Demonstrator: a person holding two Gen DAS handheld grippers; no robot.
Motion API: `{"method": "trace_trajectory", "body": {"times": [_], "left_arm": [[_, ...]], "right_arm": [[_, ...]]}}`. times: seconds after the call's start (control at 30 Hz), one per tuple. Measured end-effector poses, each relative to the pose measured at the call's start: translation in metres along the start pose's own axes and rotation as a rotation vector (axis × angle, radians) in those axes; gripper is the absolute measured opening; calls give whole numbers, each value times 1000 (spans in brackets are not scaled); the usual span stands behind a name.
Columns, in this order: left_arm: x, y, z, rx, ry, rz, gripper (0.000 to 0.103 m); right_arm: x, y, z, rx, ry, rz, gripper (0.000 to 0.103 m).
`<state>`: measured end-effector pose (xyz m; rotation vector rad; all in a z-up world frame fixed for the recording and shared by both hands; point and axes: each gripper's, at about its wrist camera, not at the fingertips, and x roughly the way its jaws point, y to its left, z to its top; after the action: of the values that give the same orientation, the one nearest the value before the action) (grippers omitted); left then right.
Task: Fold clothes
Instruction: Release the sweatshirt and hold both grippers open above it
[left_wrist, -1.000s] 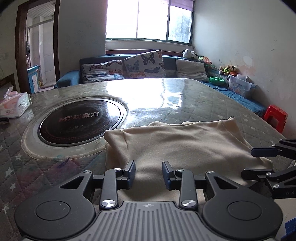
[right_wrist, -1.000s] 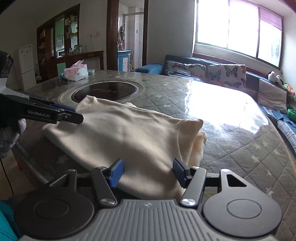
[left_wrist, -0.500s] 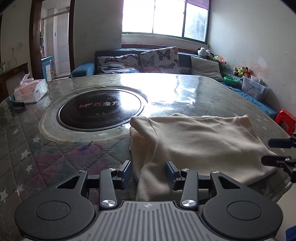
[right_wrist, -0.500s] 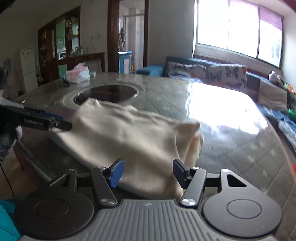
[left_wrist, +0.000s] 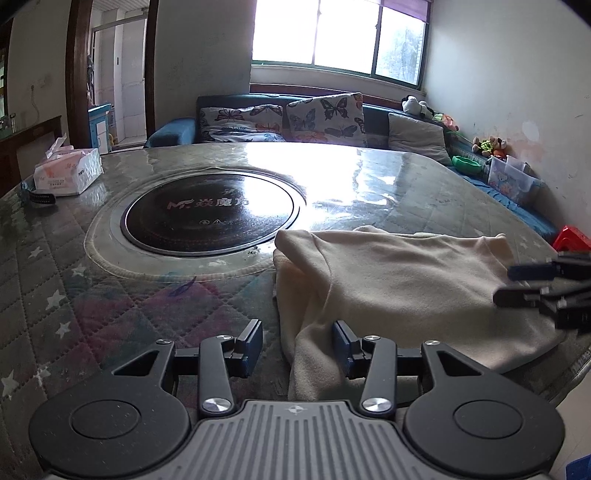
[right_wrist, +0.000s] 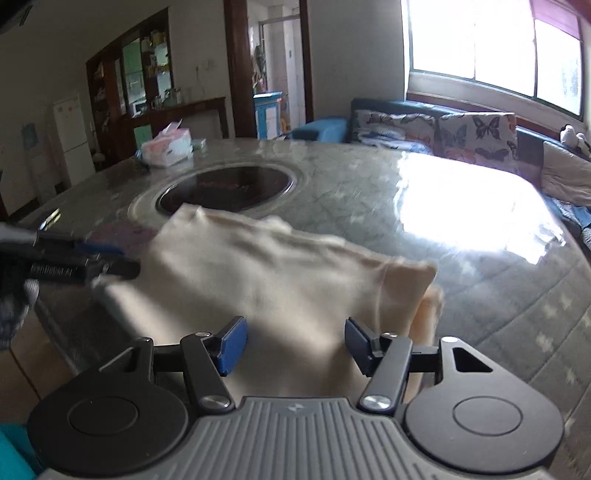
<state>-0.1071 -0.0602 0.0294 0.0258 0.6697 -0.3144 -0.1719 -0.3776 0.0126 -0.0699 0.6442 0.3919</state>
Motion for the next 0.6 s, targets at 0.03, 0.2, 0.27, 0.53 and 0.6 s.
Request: {"method": "trace_trajectory", "body": {"times": [0.03,0.2,0.27,0.53,0.6], "left_arm": [[0,0,0,2,1,0,46],[-2,0,1,13,1,2,46],[-3,1,2,14,1,4,46],[-4,6,1,21,6,13,44],[-2,9,-2,18,15,14,46]], "right_arm": [[2,-3,3,1,-6,-9,60],[27,-24,10,45,21,-53,60],[32,-28,8,50,31,-53,62],[14,-8,8,-31,-2,-27,74],[16,-1,4,-51,12,-18,76]]}}
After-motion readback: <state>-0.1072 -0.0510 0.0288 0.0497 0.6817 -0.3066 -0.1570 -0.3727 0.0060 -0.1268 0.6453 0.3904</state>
